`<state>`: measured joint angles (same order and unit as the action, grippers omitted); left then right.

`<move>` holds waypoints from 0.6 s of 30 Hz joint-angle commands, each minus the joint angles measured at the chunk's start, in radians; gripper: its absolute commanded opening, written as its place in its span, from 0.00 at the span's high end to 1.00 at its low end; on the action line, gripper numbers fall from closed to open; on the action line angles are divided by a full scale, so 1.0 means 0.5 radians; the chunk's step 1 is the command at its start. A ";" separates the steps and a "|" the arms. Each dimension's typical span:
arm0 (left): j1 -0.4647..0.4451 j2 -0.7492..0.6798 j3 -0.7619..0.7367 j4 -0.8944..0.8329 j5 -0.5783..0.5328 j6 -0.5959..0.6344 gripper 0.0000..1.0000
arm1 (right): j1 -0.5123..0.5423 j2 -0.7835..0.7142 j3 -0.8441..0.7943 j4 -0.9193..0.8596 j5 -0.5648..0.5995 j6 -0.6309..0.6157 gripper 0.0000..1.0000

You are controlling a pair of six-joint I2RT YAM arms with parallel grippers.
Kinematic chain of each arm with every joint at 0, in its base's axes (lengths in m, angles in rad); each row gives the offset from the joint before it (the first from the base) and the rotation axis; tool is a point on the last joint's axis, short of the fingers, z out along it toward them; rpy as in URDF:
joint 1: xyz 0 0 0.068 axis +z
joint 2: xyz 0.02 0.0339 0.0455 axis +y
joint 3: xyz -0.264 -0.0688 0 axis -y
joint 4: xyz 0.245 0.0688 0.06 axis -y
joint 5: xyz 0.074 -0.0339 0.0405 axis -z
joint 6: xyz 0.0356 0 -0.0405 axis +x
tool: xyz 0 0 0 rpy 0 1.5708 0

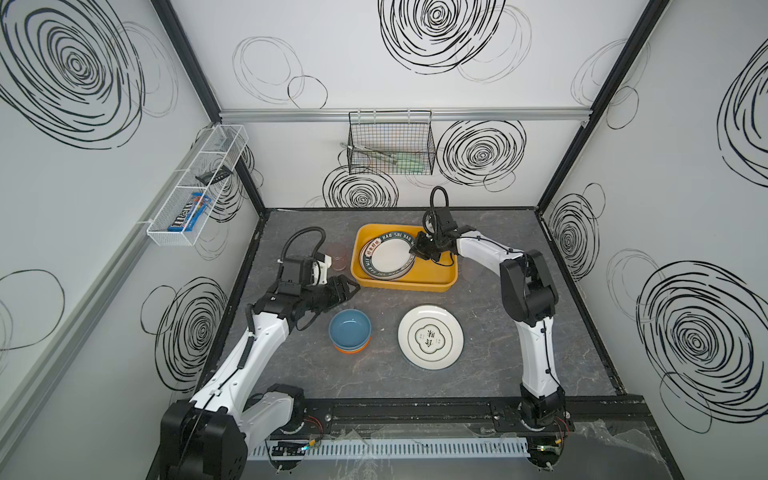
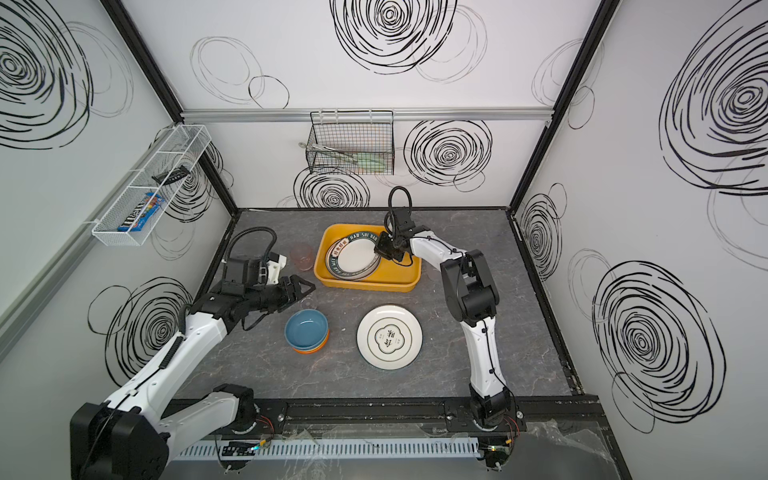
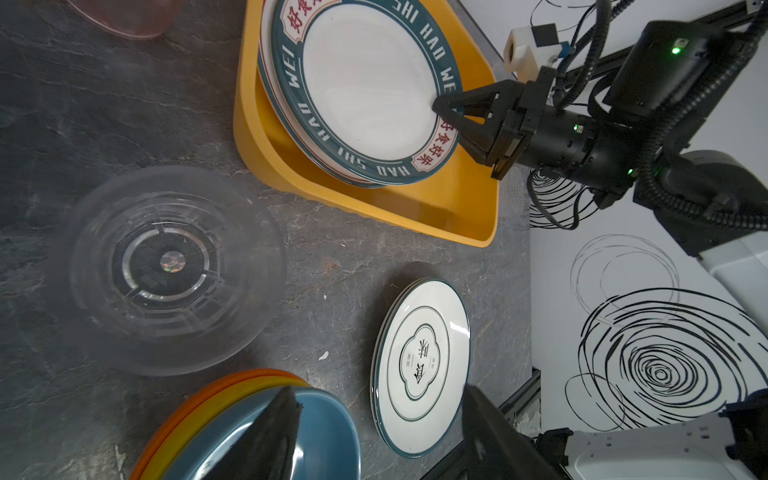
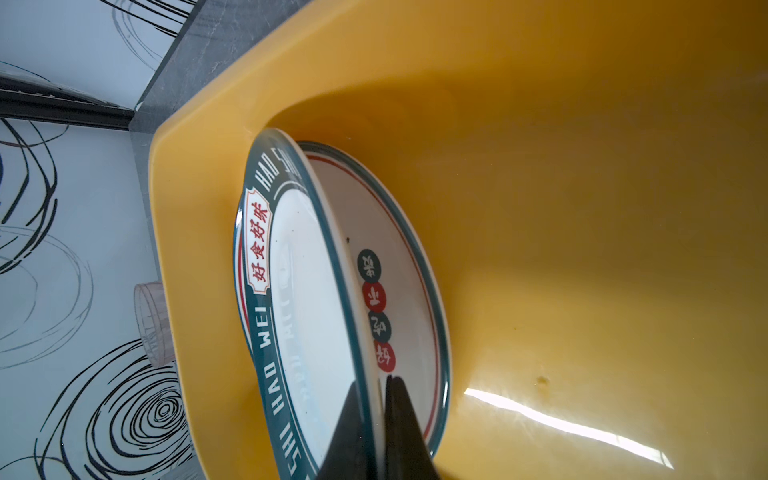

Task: Place the mixed dishes into the plastic bin
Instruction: 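Lower the plate into the yellow bin onto the first plate with the right gripper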

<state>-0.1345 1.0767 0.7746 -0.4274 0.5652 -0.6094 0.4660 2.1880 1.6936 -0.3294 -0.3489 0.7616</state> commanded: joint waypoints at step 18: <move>0.030 -0.032 -0.037 0.020 0.040 0.031 0.34 | 0.037 0.060 0.075 -0.039 0.102 -0.011 0.79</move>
<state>-0.1295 1.0767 0.7612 -0.4290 0.5690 -0.6090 0.4744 2.2032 1.6993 -0.3325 -0.3286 0.7620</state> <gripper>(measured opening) 0.660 0.200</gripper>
